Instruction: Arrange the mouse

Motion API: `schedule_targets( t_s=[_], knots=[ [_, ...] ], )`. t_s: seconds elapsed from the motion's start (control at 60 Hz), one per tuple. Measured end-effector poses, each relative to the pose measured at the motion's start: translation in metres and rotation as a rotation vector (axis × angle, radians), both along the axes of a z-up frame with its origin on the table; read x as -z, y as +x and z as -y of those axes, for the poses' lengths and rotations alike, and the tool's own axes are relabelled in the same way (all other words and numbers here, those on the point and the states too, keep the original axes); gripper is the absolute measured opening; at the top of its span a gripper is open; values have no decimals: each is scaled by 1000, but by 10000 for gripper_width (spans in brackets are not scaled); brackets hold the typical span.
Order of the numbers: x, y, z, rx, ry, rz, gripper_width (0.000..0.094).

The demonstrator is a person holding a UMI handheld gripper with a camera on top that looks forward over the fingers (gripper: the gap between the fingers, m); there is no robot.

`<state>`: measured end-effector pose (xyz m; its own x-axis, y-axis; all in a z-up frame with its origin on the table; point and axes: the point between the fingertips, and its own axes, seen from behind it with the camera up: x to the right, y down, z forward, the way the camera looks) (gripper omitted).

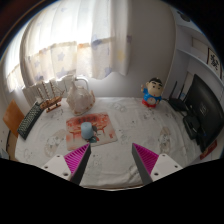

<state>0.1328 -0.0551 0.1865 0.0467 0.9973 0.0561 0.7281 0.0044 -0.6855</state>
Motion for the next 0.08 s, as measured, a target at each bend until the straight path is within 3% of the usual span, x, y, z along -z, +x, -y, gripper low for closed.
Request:
schedule_targets(
  t_s=[0.083],
  knots=[
    [0,-4,-8,-9,-18,-6,848]
  ],
)
